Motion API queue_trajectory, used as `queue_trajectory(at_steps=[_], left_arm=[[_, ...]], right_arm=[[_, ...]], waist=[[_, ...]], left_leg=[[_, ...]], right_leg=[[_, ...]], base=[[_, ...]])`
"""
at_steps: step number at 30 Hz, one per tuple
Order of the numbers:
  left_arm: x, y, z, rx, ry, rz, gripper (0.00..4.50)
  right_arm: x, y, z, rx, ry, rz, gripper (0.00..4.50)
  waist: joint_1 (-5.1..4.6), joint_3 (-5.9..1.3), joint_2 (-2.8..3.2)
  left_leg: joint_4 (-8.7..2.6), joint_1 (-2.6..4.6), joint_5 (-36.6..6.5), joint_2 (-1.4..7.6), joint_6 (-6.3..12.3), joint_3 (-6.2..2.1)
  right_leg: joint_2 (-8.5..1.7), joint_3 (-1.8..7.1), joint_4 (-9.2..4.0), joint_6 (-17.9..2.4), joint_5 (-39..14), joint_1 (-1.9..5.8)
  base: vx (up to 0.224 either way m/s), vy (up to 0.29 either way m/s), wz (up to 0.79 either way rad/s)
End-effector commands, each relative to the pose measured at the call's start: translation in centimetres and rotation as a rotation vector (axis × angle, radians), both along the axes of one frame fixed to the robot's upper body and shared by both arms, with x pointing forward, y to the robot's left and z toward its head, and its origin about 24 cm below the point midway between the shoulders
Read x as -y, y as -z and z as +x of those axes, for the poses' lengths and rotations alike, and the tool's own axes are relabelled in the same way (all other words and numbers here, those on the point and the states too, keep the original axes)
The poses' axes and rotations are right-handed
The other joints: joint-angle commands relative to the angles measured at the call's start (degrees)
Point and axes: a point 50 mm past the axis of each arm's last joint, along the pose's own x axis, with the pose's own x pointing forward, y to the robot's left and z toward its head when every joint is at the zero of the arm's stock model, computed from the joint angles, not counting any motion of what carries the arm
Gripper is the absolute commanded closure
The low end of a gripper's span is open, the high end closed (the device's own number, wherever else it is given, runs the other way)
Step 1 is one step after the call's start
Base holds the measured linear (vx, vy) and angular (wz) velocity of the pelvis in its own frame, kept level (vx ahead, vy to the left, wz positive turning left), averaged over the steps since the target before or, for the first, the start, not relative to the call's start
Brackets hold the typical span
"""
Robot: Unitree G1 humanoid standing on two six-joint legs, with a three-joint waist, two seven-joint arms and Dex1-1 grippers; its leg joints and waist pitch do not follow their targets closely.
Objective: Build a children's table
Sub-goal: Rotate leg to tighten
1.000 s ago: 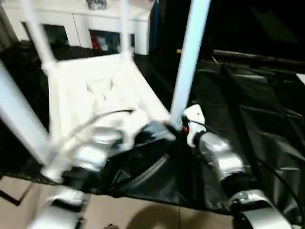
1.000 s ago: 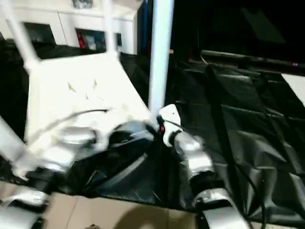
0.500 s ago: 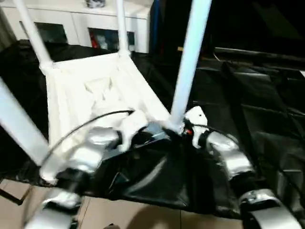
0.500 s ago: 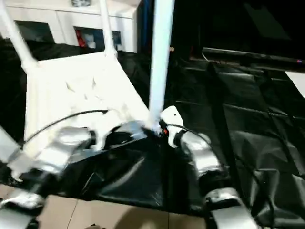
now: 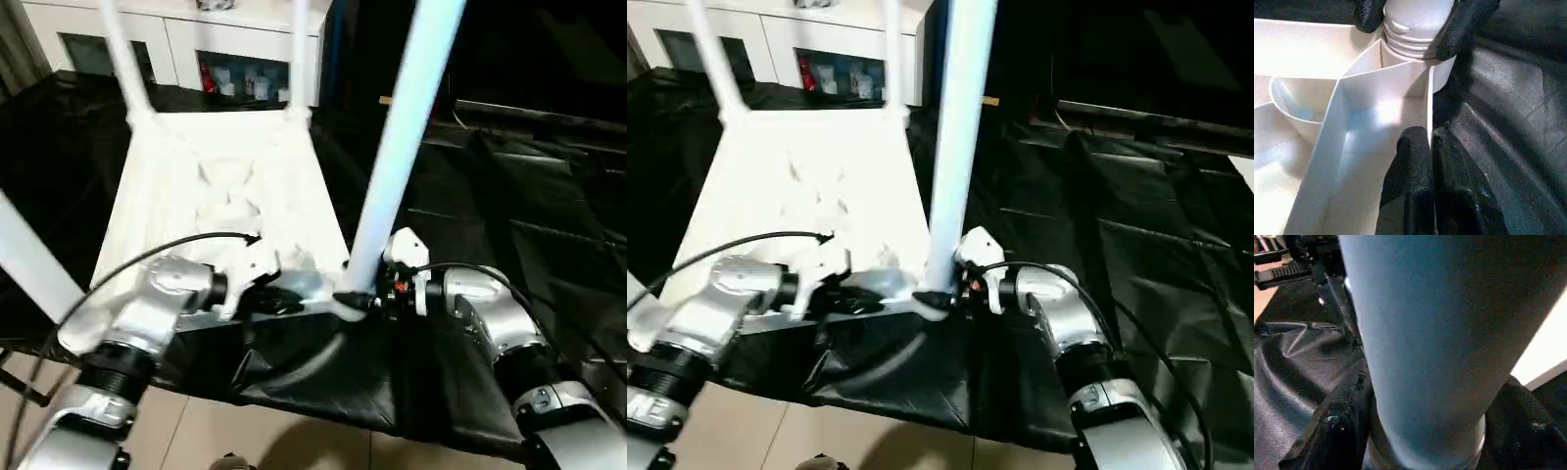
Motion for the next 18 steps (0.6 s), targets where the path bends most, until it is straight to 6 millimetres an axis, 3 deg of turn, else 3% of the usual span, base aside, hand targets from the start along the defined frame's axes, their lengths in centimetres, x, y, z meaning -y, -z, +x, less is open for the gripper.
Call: queue_trajectory(at_steps=[1, 5, 8, 10, 11, 12, 13, 14, 18], left_arm=[[0.8, 0.2, 0.1, 0.002, 0.024, -0.01, 4.5], [1.2, 0.3, 0.7, 0.031, -0.059, -0.01, 4.5], [1.8, 0.3, 1.1, 0.047, -0.118, -0.02, 4.5], [2.9, 0.4, 1.5, 0.065, -0.186, -0.023, 4.5], [4.4, 0.6, 1.9, 0.077, -0.267, -0.027, 4.5], [4.8, 0.7, 1.9, 0.08, -0.288, -0.027, 4.5], [5.1, 0.7, 2.0, 0.079, -0.295, -0.03, 4.5], [6.1, 0.8, 2.0, 0.078, -0.321, -0.037, 4.5], [8.0, 1.2, 1.8, 0.082, -0.322, -0.025, 4.5]], right_arm=[[-1.3, -0.6, -0.1, 0.01, -0.089, 0.003, 1.78], [-2.0, 0.1, -0.2, 0.008, -0.024, 0.015, 1.83], [-2.6, 0.7, 0.1, 0.01, 0.103, 0.022, 1.84], [-3.3, 1.5, 0.6, -0.005, 0.276, 0.042, 1.84], [-4.4, 2.2, 0.8, -0.036, 0.452, 0.067, 1.84], [-4.7, 2.4, 0.8, -0.046, 0.495, 0.072, 1.84], [-4.9, 2.4, 0.8, -0.05, 0.514, 0.074, 1.84], [-5.7, 2.5, 0.9, -0.05, 0.569, 0.072, 1.84], [-7.7, 1.8, 0.9, 0.042, 0.538, 0.065, 1.84]], waist=[[-0.05, -3.34, -0.45], [-0.08, -3.21, -0.66], [-0.34, -2.99, -0.58], [-0.48, -2.87, -0.66], [-0.69, -2.83, -0.73], [-1.22, -2.67, -0.8], [-1.29, -2.8, -0.92], [-1.39, -2.95, -0.35], [-1.51, -3.08, -0.25]], left_leg=[[-3.29, 0.66, -10.31, 1.45, 3.04, 0.28], [-3.35, 0.63, -10.44, 1.42, 2.7, 0.23], [-3.69, 0.8, -12.81, 1.38, 1.21, 0.07], [-4.01, 0.92, -14.36, 1.41, 0.15, -0.16], [-4.1, 0.87, -14.78, 1.46, -0.29, -0.2], [-4.47, 0.83, -16.57, 1.31, -1.99, -0.53], [-4.4, 0.98, -16.99, 1.23, -2.04, -0.47], [-4.31, 1.19, -17.08, 1.32, -1.96, -0.44], [-4.03, 0.98, -16.51, 0.97, -0.63, -0.18]], right_leg=[[-3.41, 2.38, -3.55, -12.71, -6.9, 2.73], [-3.54, 2.44, -3.62, -12.28, -8.12, 2.68], [-3.73, 2.54, -4.21, -11.05, -13.23, 2.48], [-3.79, 2.51, -4.57, -9.93, -16.63, 2.38], [-3.76, 2.55, -4.58, -9.62, -17.13, 2.38], [-3.72, 2.39, -4.78, -8.45, -19.89, 2.49], [-3.73, 2.42, -4.91, -8.06, -20.59, 2.44], [-3.79, 2.64, -4.97, -8.29, -19.34, 2.2], [-3.41, 2.75, -5.06, -8.54, -15.53, 2.39]], base=[[0.0, 0.0, 0.0], [0.0, 0.0, 0.0], [0.0, 0.0, 0.0], [0.0, 0.0, 0.0], [0.0, 0.0, 0.0], [0.0, 0.0, 0.0], [0.0, 0.0, 0.0], [0.0, 0.0, 0.0], [0.0, 0.0, 0.0]])
